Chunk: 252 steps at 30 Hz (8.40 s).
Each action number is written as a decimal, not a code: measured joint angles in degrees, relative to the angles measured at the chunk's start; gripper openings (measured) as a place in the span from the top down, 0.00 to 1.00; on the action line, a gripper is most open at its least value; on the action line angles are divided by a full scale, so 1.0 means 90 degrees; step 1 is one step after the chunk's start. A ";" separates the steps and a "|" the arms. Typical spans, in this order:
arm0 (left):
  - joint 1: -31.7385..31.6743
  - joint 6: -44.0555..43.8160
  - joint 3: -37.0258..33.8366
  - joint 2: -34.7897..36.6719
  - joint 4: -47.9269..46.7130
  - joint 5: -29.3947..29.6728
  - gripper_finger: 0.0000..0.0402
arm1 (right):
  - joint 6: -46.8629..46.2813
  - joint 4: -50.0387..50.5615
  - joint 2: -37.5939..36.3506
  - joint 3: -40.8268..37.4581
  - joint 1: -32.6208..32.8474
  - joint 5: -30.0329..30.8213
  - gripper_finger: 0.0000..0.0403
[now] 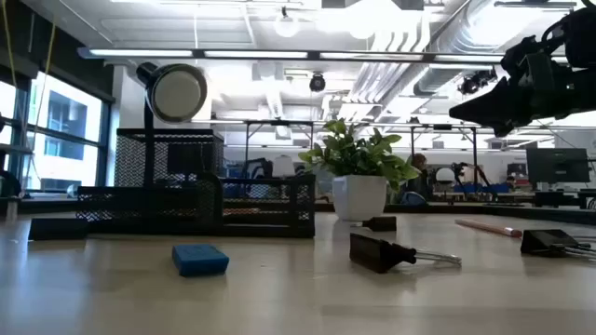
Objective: Pick and place office supplies into organizer
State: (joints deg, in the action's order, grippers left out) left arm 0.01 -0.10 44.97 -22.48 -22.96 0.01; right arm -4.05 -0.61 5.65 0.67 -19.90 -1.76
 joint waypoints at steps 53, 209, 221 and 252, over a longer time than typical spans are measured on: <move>0.0002 0.0000 0.0000 -0.0002 0.0000 -0.0002 0.99 | 0.0001 -0.0001 0.0000 -0.0001 0.0002 0.0000 1.00; -0.2543 -0.1237 -0.2701 -0.3458 0.3917 0.1312 0.66 | 0.1597 -0.4571 0.4702 0.1516 -0.0511 0.0451 0.68; -0.2549 -0.0681 -0.2916 -0.5130 0.4413 0.3018 0.64 | 0.1945 -0.3673 0.4711 0.2637 -0.0212 -0.0603 0.65; -0.5005 0.0491 -0.4587 -0.5558 0.6985 0.0277 0.75 | 0.1429 -0.3204 0.4711 0.2645 0.0294 -0.0525 0.65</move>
State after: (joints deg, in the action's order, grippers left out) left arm -45.04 4.32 3.68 -72.50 39.90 2.50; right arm 8.81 -29.45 48.05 24.47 -17.26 -6.48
